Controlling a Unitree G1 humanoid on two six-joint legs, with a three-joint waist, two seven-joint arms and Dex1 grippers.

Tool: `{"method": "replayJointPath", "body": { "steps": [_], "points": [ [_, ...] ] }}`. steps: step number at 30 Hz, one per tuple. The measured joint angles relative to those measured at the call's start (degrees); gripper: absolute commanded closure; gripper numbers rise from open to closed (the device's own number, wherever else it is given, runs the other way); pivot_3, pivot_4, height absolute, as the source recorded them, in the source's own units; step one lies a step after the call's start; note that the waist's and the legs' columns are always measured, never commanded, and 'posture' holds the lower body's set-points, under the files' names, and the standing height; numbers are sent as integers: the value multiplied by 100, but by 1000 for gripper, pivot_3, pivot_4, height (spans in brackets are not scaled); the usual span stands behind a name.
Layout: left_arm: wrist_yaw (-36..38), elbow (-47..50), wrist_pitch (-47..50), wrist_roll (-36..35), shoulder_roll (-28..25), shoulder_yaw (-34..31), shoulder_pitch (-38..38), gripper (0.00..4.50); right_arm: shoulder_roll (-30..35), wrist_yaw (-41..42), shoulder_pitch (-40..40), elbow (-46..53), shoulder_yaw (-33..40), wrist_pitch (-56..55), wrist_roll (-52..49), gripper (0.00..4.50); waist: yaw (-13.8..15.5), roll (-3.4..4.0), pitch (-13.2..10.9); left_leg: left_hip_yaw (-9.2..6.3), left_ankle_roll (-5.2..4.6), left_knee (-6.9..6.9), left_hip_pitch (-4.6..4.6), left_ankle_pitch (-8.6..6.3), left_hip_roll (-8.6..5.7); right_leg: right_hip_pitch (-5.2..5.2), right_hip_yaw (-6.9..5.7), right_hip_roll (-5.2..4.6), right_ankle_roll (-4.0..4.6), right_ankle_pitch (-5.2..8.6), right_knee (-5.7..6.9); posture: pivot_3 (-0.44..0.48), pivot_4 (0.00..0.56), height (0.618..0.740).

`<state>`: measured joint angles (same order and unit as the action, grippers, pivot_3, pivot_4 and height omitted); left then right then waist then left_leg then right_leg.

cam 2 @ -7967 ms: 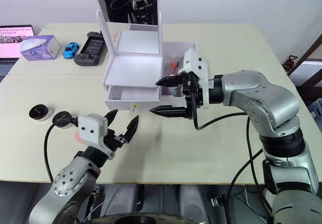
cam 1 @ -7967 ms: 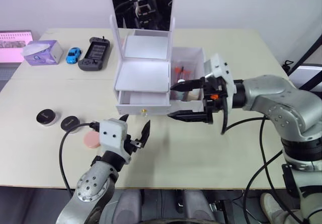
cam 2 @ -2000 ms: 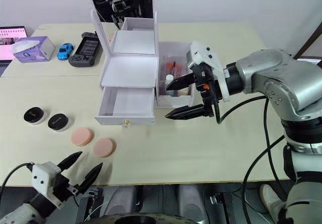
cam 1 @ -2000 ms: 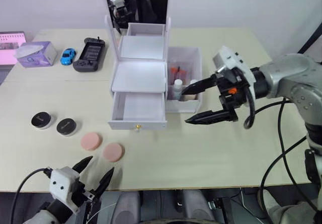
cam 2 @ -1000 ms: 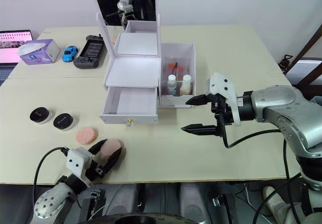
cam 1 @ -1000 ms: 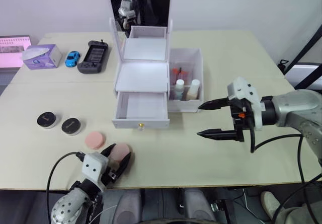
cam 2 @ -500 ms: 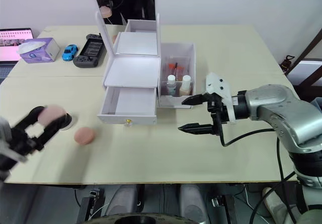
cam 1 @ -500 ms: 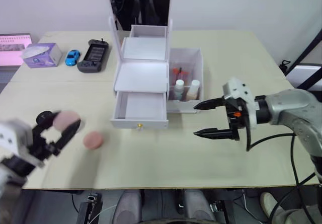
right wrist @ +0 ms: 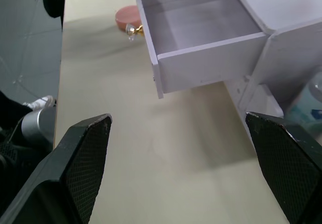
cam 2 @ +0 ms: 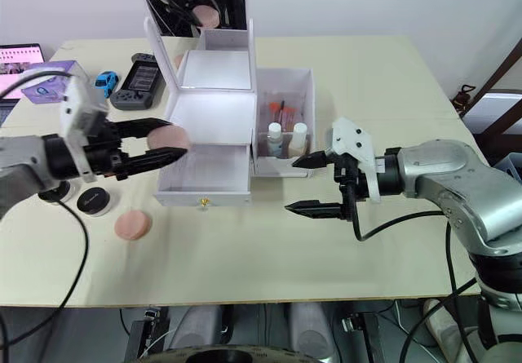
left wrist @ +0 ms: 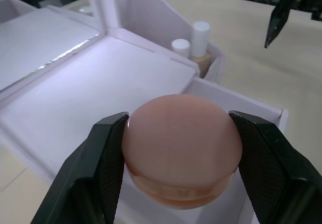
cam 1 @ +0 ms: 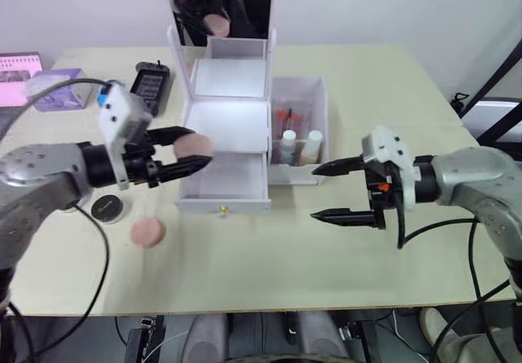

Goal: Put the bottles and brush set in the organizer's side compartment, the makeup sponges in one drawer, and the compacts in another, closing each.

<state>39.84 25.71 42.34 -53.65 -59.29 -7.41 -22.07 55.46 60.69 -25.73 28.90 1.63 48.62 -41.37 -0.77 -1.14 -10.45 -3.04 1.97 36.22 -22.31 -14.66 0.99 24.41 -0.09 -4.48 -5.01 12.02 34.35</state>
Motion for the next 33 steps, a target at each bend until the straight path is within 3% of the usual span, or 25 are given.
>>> {"method": "replayJointPath", "body": {
  "steps": [5,14,17,18,25,33],
  "points": [
    [136,-124,-14,641,237,459,-62,1863,105,-209,273,250,384,196,-195,0,9,-1,0,-3,0,5,0,1,0,-2,0,2,3,0,1,0,150,740],
    [375,-232,-432,1427,622,593,399,1863,177,-385,430,356,577,235,-278,0,16,-4,3,-4,1,15,2,1,0,-7,-1,-1,5,-2,7,0,150,740],
    [437,-263,-528,1525,693,577,439,443,177,-407,423,343,559,232,-275,0,12,-4,3,-4,1,16,2,1,0,-7,-1,-1,5,-2,8,0,150,740],
    [437,-274,-527,1531,770,535,444,33,177,-407,414,338,550,229,-271,0,13,-4,3,-4,1,16,2,1,0,-7,-1,-1,5,-2,8,0,150,740],
    [325,-215,-249,1235,1008,54,422,33,180,-347,256,194,413,147,-197,0,13,-6,2,-6,1,23,1,1,0,-7,-1,-1,4,-2,16,0,150,740],
    [311,164,273,236,984,-840,393,33,174,-80,-36,-98,120,-36,-142,0,0,-6,2,-8,0,27,3,1,0,-8,-1,-1,4,-2,22,0,150,740]
  ]
}}
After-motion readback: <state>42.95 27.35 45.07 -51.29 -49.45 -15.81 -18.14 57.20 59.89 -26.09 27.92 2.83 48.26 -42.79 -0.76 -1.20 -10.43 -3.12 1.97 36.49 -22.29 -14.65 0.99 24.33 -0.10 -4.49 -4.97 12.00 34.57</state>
